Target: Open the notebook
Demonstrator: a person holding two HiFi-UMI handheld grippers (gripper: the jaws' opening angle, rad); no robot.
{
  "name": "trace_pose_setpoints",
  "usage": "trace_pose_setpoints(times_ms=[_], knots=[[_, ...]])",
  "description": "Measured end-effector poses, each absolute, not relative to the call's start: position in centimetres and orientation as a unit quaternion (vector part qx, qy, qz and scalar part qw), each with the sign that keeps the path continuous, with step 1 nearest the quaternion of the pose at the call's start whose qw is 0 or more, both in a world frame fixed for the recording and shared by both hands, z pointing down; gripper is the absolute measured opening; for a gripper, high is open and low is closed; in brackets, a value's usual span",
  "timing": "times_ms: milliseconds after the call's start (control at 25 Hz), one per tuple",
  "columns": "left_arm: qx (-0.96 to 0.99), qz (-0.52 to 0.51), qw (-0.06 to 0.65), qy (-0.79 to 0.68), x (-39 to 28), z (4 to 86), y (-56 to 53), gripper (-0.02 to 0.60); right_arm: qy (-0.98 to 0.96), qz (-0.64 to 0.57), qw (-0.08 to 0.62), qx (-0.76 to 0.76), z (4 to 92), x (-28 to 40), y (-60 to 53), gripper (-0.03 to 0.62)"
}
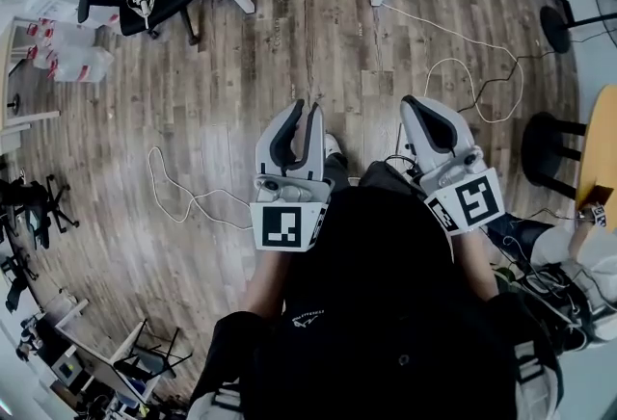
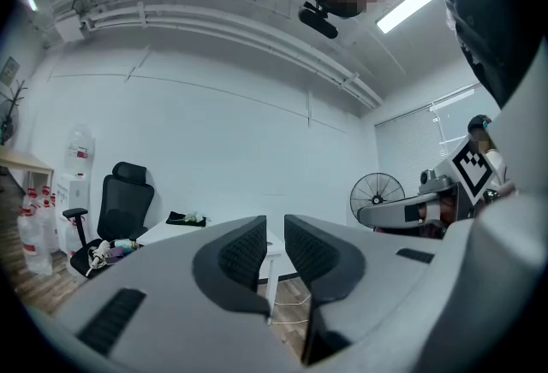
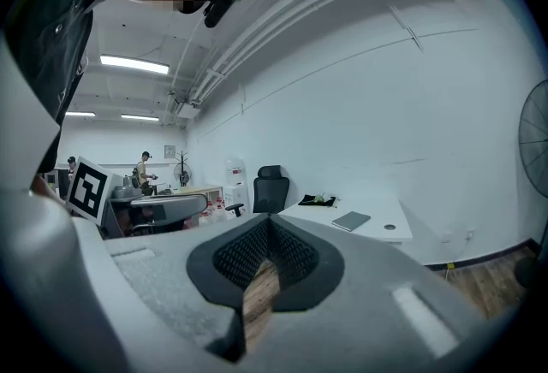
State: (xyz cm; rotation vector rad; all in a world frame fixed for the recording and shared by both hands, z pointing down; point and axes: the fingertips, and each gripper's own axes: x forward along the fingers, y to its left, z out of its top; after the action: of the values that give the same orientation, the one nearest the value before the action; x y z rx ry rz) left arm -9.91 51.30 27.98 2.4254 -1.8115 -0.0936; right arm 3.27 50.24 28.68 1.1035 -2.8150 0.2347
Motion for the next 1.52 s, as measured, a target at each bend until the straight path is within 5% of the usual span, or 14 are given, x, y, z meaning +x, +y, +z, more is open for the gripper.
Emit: trace_pose_setpoints(times_ms=[1520], knots=[[0.775,-0.020,0.070,-0.628,-13.6,28.9,32.5,0.064,-0.936,0.073,0.064,0.338,30.0,-0.8,29.1,0.005]])
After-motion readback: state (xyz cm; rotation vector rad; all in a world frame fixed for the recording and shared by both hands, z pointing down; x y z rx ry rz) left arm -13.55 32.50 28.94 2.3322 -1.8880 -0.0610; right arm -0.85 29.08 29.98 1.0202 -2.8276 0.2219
